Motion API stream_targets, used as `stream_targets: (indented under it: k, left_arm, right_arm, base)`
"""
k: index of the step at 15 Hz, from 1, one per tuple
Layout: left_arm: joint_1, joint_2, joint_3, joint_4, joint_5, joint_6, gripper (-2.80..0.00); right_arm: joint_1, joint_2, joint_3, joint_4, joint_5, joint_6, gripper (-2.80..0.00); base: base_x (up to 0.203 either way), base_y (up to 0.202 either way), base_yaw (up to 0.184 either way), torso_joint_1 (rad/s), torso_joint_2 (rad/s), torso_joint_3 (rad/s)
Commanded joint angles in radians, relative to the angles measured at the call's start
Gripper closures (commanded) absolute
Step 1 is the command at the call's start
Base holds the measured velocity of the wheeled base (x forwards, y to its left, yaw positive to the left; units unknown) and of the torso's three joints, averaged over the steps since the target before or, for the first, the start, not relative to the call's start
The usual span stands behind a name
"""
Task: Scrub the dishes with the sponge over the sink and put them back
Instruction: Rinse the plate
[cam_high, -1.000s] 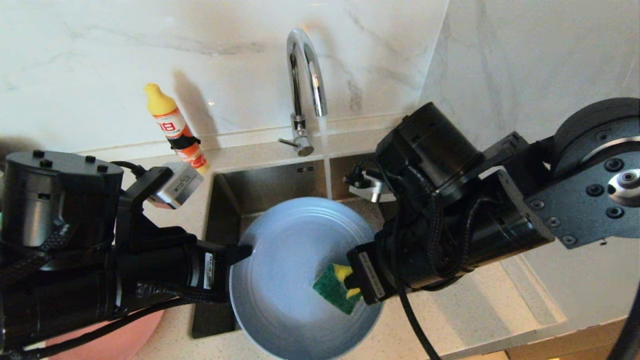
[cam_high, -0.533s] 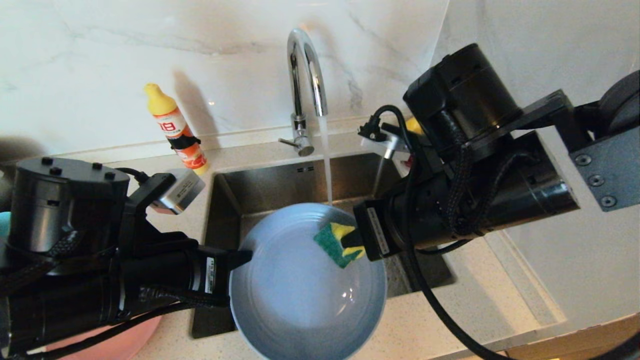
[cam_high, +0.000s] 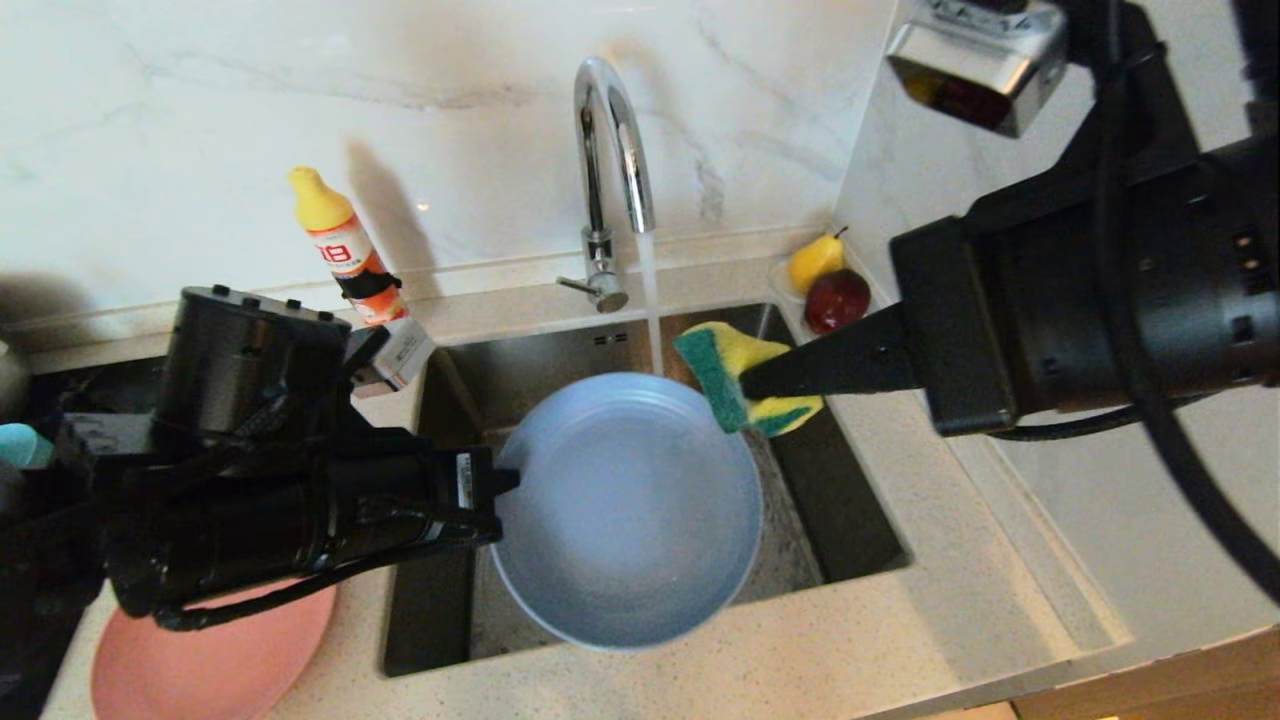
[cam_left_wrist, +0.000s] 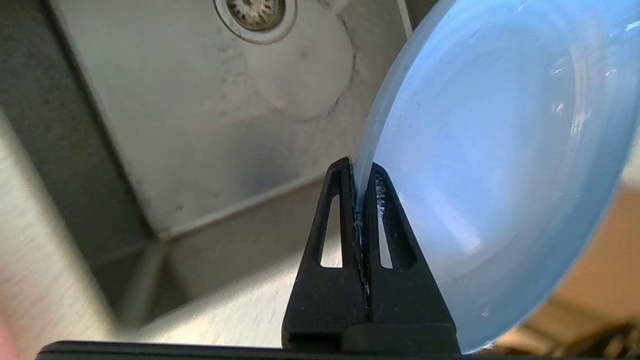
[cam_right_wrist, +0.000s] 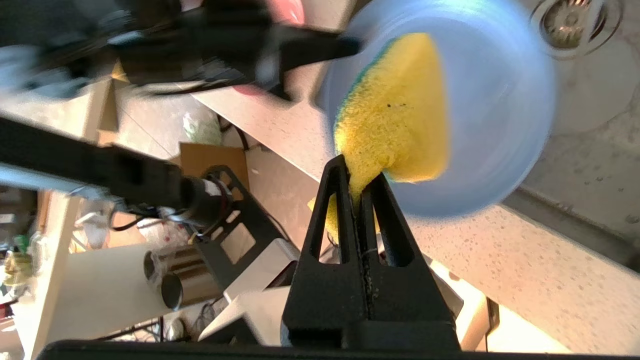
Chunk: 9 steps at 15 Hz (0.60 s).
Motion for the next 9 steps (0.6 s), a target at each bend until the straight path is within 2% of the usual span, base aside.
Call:
stream_targets:
  k: [1,9]
  left_arm:
    - [0.024,0.15,-0.094,0.001,0.0,-0.031,0.0]
    - [0.067,0.497,-0.476,0.016,0.014,-0.057,0.0]
  right_arm:
    - [-0.004,-0.092,0.015,0.008,0.001,0.003,0.0]
    - [-0.012,-0.166,0.117,0.003,0.001,0.005,0.0]
  base:
    - [0.0,0.0,0.0,0.0,0.0,0.0]
    - [0.0,0.0,0.0,0.0,0.0,0.0]
